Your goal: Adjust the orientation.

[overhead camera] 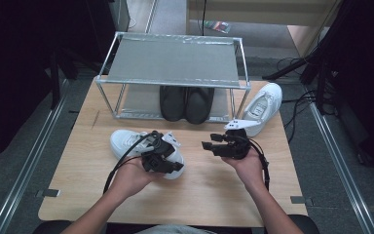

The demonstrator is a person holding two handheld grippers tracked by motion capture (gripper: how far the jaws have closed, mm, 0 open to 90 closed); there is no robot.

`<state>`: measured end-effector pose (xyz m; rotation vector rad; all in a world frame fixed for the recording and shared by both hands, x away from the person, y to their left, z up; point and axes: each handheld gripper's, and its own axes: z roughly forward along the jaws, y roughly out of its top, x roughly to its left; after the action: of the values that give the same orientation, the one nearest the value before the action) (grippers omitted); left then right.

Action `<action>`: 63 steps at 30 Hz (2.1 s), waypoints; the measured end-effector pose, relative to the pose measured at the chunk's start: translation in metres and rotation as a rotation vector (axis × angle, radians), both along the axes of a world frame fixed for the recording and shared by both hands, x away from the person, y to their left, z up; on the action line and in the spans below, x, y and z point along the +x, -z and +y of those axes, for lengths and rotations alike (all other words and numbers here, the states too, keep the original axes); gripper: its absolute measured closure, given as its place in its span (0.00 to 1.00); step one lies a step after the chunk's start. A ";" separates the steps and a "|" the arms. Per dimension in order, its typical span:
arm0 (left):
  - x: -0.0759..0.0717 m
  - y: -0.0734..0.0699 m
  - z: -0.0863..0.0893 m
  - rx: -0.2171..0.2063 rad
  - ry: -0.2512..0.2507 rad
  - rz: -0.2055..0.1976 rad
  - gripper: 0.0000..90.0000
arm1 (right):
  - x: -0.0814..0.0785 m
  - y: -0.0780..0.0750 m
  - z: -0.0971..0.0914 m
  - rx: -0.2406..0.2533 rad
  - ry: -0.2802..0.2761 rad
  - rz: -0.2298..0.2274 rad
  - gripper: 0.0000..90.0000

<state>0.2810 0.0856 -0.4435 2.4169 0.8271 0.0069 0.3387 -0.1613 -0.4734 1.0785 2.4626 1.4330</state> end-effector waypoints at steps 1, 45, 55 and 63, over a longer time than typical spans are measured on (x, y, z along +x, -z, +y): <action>0.000 0.000 0.000 0.000 0.000 0.000 0.86 | -0.001 -0.001 -0.002 -0.001 0.007 0.002 0.53; 0.012 0.001 -0.016 -0.109 0.015 -0.070 0.54 | -0.020 0.004 -0.026 -0.004 0.062 0.021 0.55; 0.003 -0.008 0.022 -0.151 -0.075 -0.093 0.52 | -0.007 0.006 0.000 0.001 -0.022 0.040 0.63; -0.003 -0.003 0.050 -0.126 -0.170 -0.133 0.54 | 0.003 0.006 0.020 -0.008 -0.075 0.049 0.71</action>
<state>0.2777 0.1354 -0.4400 2.1965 0.9404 0.1737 0.3418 -0.1410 -0.4799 1.0428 2.5662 1.4324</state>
